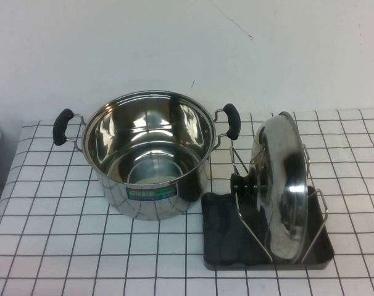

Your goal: Put pot lid on rack

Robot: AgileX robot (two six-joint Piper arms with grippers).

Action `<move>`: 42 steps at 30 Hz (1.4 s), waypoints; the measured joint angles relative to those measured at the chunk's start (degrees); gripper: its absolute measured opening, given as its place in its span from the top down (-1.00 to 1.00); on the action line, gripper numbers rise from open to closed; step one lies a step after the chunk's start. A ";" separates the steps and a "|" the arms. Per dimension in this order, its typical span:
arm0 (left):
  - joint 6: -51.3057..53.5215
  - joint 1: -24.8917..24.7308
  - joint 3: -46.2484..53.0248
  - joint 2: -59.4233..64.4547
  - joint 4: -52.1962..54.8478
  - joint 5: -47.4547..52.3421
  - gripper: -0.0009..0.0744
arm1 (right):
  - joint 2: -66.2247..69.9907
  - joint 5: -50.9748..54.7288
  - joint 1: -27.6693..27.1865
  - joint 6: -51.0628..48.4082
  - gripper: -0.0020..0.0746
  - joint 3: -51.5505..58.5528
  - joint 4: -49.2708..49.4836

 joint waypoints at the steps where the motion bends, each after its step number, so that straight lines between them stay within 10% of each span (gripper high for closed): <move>1: 0.00 0.00 0.00 0.00 -0.03 0.00 0.98 | 0.00 0.00 0.00 0.00 0.95 0.00 0.00; 26: 0.21 0.00 0.00 0.00 -0.38 0.00 0.98 | -0.27 -2.97 0.00 0.26 0.95 1.15 0.04; 42: 0.21 0.03 0.00 0.00 -0.38 0.00 0.98 | -18.14 -14.17 -10.35 25.31 0.95 24.86 -18.24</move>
